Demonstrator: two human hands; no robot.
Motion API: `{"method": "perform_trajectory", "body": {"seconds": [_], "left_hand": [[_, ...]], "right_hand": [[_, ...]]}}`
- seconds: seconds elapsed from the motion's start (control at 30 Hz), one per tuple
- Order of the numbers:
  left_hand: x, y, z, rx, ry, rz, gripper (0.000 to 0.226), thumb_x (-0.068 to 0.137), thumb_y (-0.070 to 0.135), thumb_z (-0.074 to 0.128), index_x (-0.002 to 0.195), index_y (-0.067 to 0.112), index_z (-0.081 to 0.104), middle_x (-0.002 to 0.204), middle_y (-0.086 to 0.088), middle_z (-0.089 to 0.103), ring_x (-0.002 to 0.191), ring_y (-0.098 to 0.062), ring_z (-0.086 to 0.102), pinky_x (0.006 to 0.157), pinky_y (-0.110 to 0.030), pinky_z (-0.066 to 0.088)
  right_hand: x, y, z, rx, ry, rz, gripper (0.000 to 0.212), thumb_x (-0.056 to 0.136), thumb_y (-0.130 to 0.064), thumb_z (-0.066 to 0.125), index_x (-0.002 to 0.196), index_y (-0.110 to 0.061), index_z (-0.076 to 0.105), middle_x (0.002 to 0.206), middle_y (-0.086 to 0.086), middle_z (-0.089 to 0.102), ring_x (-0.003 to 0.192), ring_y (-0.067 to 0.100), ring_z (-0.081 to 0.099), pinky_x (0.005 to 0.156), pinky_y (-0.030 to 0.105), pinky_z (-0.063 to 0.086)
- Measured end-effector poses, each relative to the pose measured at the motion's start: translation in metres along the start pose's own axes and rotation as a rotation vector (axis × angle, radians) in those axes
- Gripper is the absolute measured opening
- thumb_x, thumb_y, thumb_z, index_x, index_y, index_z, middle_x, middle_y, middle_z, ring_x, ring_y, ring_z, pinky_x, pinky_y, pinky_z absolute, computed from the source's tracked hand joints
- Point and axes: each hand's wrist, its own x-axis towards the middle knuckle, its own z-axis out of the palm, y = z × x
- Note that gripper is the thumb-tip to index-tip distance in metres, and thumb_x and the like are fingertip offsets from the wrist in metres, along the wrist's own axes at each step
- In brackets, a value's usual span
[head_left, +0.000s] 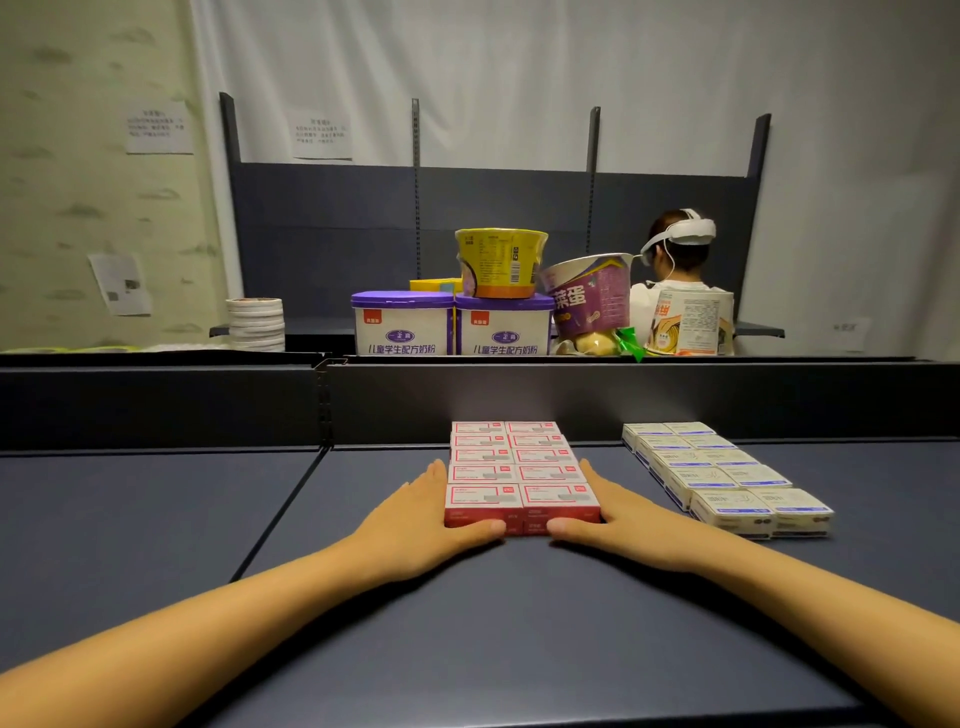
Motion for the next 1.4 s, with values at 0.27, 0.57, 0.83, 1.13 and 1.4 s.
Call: {"method": "perform_trajectory", "body": {"seconds": [0.27,0.57,0.83,1.13,1.4], "left_hand": [[0.009,-0.012,-0.001,-0.104,-0.062,-0.087,0.075,0.055,0.082,0.061,0.118,0.057,0.03,0.133,0.012,0.046,0.117,-0.008,0.05,0.102,-0.037,0.044],[0.018,-0.012,-0.006,-0.101,-0.062,-0.038,0.083,0.064,0.072,0.063,0.135,0.049,0.027,0.14,0.016,0.042,0.123,-0.006,0.047,0.106,-0.031,0.039],[0.015,-0.017,-0.015,-0.219,-0.214,-0.045,0.094,0.065,0.061,0.072,0.139,0.046,0.017,0.142,0.024,0.036,0.129,-0.005,0.042,0.115,-0.037,0.029],[0.036,-0.038,-0.066,-0.191,-0.157,-0.123,0.112,0.054,0.075,0.066,0.146,0.028,0.023,0.145,0.01,0.036,0.131,-0.009,0.037,0.11,-0.031,0.029],[0.073,-0.045,-0.05,-0.09,-0.235,-0.091,0.073,0.087,0.035,0.062,0.147,0.025,0.022,0.152,0.006,0.029,0.14,-0.014,0.028,0.114,-0.032,0.021]], "right_hand": [[-0.003,-0.005,-0.003,0.006,-0.017,0.036,0.084,0.081,-0.047,0.061,0.141,-0.042,0.002,0.15,-0.01,0.026,0.129,0.003,0.034,0.11,0.027,0.026],[0.015,0.007,-0.006,-0.01,-0.028,-0.049,0.066,0.07,-0.064,0.063,0.109,-0.078,0.012,0.151,-0.019,0.024,0.138,0.005,0.027,0.115,0.036,0.025],[0.006,-0.001,-0.018,0.051,-0.087,0.088,0.083,0.079,-0.043,0.065,0.139,-0.043,0.008,0.155,-0.01,0.018,0.131,0.003,0.029,0.111,0.028,0.021],[0.039,0.006,-0.063,-0.147,0.258,0.169,0.04,0.095,-0.023,0.047,0.134,-0.017,0.046,0.139,0.004,0.049,0.125,0.02,0.047,0.103,0.031,0.037],[0.082,0.028,-0.04,-0.456,0.084,0.206,0.03,0.091,-0.009,0.049,0.119,-0.013,0.058,0.125,0.008,0.06,0.111,0.025,0.057,0.088,0.031,0.044]]}}
